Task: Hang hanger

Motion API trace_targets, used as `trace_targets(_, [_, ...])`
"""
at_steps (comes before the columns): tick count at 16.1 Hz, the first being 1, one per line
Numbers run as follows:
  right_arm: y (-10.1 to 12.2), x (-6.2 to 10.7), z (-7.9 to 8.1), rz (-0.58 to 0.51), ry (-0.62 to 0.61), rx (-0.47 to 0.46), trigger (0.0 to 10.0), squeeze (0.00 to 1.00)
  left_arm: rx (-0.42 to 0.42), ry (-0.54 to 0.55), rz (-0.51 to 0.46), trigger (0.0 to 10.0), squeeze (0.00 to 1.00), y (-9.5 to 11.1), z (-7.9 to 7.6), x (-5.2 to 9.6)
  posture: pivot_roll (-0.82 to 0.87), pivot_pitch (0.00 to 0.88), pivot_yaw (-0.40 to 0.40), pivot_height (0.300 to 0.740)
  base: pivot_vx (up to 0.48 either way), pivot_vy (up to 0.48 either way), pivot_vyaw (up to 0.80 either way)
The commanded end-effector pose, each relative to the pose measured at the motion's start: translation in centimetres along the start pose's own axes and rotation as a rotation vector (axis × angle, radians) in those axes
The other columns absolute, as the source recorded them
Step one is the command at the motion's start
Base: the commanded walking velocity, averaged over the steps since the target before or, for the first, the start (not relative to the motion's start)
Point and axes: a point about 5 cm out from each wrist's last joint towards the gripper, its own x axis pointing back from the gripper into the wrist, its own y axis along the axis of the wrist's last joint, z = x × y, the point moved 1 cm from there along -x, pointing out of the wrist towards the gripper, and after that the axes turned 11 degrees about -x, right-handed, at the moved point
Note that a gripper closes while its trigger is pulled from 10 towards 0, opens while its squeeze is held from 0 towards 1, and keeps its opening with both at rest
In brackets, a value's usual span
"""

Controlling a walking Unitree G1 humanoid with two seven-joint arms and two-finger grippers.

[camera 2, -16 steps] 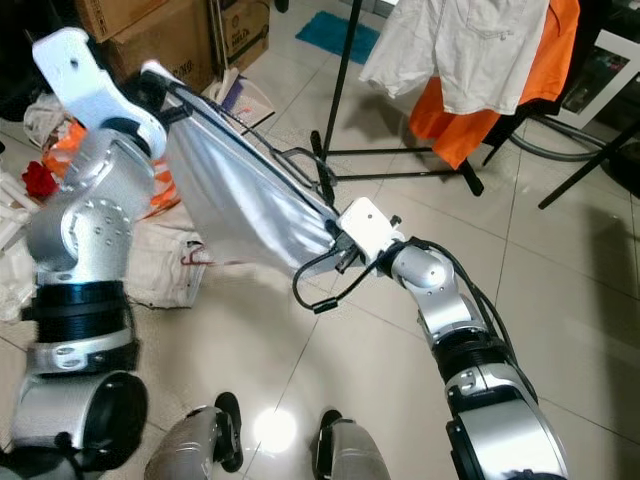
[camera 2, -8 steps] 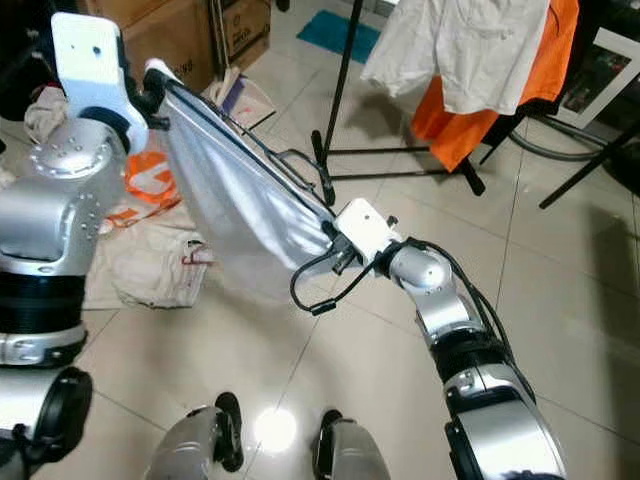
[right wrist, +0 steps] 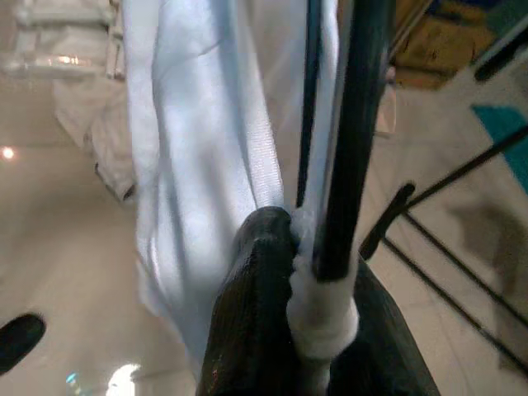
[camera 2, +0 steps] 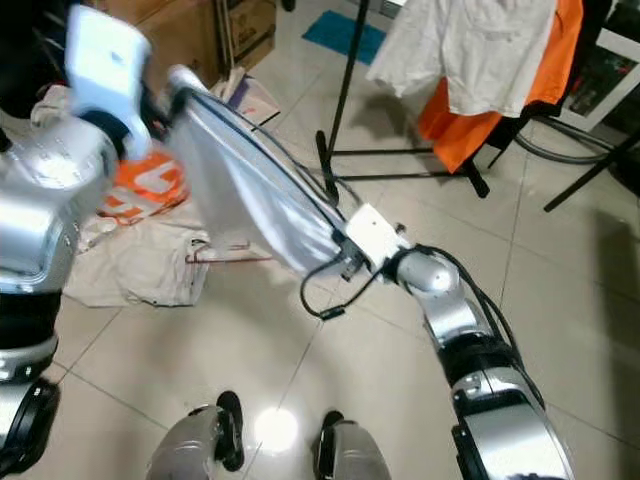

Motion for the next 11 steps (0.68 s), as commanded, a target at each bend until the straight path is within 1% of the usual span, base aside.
trace_targets(1, [3.3,-1.0,0.7,-0.121,0.048,0.066,0.0,0.0,-0.037,-0.288,0.018,10.0,1.0,-0.8,-5.3,-0.1,-0.07,0.214,-0.117,0.74,0.0,0.0,0.0])
trace_targets(3, [3.3,-1.0,0.6,-0.121,0.049,0.068,0.0,0.0,-0.053,-0.297,0.015,10.0,1.0,-0.8,-5.2,0.0,-0.07,0.215,-0.117,0.74,0.0,0.0,0.0])
trace_targets(4, [3.4,-1.0,0.5,-0.121,0.048,0.068,0.0,0.0,-0.06,-0.313,0.007,10.0,0.6,-0.7,-5.2,0.1,-0.07,0.215,-0.118,0.74,0.0,0.0,0.0])
trace_targets(5, [3.4,-0.9,0.5,-0.119,0.048,0.069,0.0,0.0,-0.088,-0.372,-0.018,10.0,0.0,-0.4,-5.5,0.6,-0.07,0.217,-0.119,0.74,0.0,0.0,0.0])
trace_targets(6, [3.3,-0.9,0.5,-0.117,0.049,0.069,0.0,0.0,-0.122,-0.407,-0.037,10.0,0.0,-0.2,-5.6,1.0,-0.07,0.217,-0.119,0.74,0.0,0.0,0.0])
trace_targets(8, [3.3,-0.9,0.5,-0.114,0.052,0.07,0.0,0.0,-0.199,-0.44,-0.073,10.0,0.0,-0.1,-4.8,1.4,-0.07,0.218,-0.121,0.74,0.0,0.0,0.0])
trace_targets(9, [3.3,-1.0,0.5,-0.113,0.053,0.072,0.0,0.0,-0.22,-0.458,-0.081,10.0,0.0,-0.2,-4.4,1.6,-0.07,0.218,-0.122,0.74,0.0,0.0,0.0])
trace_targets(11, [3.3,-0.9,0.5,-0.113,0.053,0.073,0.0,0.0,-0.248,-0.488,-0.079,10.0,0.0,-0.5,-4.2,2.0,-0.07,0.217,-0.12,0.74,0.0,0.0,0.0])
